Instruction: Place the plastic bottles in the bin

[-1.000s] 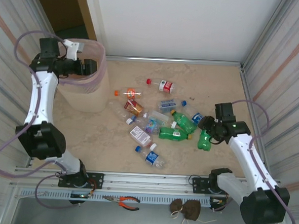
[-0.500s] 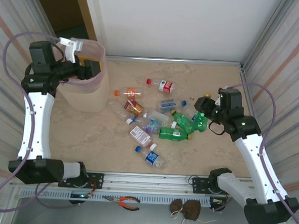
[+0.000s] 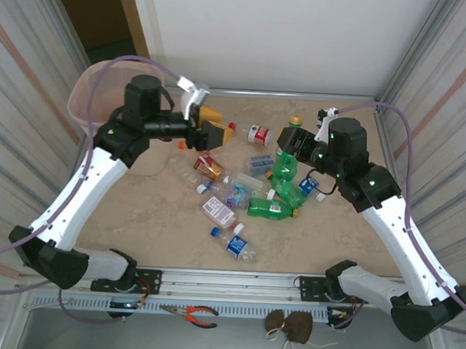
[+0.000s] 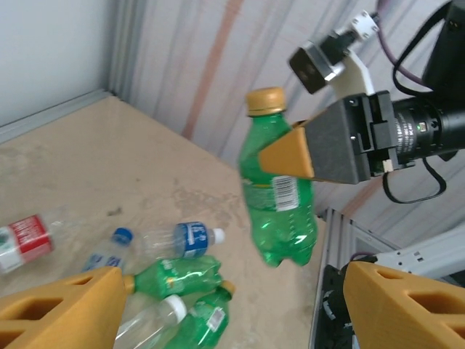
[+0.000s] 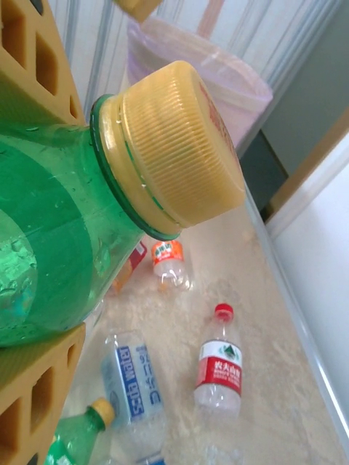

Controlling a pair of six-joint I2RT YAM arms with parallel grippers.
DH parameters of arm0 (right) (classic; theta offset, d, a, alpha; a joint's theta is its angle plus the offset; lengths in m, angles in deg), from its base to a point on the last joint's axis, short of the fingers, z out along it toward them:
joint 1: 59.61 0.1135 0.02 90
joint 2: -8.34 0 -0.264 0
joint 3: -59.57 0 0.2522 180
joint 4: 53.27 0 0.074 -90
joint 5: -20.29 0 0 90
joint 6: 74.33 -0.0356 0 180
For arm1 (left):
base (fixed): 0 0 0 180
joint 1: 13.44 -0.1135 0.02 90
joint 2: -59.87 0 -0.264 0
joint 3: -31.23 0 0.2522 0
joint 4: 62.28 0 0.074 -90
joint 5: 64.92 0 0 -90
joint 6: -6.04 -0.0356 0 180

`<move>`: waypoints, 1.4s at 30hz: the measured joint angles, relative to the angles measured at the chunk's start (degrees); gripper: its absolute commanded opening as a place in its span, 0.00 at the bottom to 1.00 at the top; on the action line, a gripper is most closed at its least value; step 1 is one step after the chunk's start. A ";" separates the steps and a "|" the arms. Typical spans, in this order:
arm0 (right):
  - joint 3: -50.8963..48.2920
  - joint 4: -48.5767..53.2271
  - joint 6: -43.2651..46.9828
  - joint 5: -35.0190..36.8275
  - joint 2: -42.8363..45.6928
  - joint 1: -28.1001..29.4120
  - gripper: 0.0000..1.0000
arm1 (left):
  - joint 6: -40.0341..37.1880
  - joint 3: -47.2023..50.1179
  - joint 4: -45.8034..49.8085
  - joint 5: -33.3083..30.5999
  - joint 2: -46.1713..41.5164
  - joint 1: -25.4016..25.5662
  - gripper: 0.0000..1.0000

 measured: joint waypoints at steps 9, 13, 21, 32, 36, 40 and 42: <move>1.73 -3.48 -1.88 0.02 -1.49 3.02 0.59 | 1.90 0.85 -6.86 -6.21 6.97 11.98 0.81; 2.10 -4.68 -2.34 0.02 -1.53 3.45 0.59 | 2.08 1.09 -8.48 -8.79 8.79 14.84 0.80; 2.12 -5.62 -3.69 0.04 -1.53 3.96 0.60 | 2.54 3.08 -14.64 -12.26 9.53 17.42 0.77; 2.12 -6.88 -5.07 0.04 -1.53 4.98 0.60 | 3.04 4.85 -21.79 -14.36 10.29 18.12 0.69; 2.12 -6.86 -5.03 0.28 -1.53 4.96 0.60 | 3.61 5.55 -23.34 -14.25 10.47 18.12 0.66; 2.12 -6.86 -5.03 0.68 -1.53 4.96 0.60 | 4.09 6.12 -24.57 -14.12 10.47 18.12 0.60; 2.12 -6.80 -5.01 0.92 -1.53 4.96 0.60 | 4.24 6.56 -25.40 -14.05 10.47 18.12 0.57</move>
